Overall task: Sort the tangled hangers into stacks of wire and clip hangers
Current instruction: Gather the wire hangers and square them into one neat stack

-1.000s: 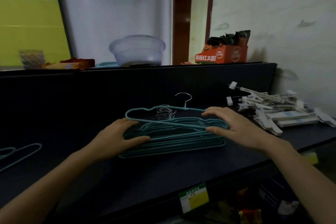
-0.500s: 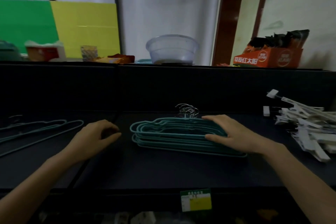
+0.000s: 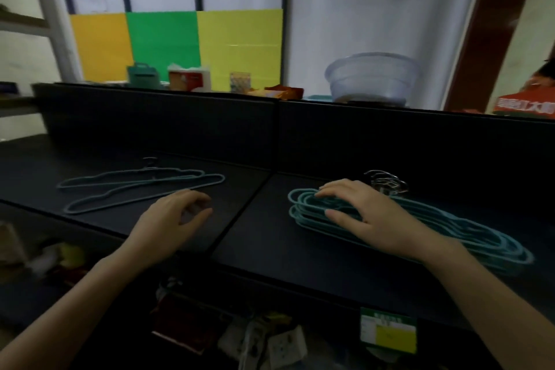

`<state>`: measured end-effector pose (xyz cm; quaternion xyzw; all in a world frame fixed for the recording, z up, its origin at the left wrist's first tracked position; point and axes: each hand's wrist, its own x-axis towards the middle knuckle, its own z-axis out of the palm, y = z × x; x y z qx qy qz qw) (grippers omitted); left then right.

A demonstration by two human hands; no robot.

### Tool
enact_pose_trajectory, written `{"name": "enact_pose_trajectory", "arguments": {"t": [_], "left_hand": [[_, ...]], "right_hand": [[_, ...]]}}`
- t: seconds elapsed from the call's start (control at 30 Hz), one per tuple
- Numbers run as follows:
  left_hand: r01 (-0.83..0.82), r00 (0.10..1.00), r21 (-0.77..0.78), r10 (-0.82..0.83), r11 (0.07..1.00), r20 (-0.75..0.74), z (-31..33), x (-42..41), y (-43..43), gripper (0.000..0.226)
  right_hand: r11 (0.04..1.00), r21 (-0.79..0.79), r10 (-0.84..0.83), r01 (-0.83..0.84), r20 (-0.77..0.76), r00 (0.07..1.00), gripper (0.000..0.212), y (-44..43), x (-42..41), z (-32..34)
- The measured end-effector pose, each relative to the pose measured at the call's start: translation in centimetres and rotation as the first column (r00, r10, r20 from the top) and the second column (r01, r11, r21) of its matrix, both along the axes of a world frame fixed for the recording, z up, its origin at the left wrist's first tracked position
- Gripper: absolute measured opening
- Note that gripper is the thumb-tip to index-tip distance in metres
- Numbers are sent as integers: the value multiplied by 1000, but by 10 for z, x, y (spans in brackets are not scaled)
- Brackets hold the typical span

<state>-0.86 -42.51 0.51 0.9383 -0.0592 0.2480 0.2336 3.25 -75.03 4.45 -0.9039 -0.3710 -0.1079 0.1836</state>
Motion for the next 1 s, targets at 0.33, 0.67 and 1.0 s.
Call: {"name": "enact_pose_trajectory", "arguments": {"t": [0.33, 0.67, 1.0], "left_hand": [[-141, 990, 16, 141, 990, 10, -8, -9, 118, 22], [-135, 989, 82, 138, 987, -42, -7, 54, 246, 34], [-16, 954, 139, 56, 990, -294, -21, 124, 289, 80]], "right_hand": [[990, -95, 101, -104, -37, 994, 38, 132, 29, -7], [980, -197, -51, 35, -76, 996, 50, 241, 76, -26], [970, -186, -182, 159, -114, 977, 64, 278, 102, -36]]}}
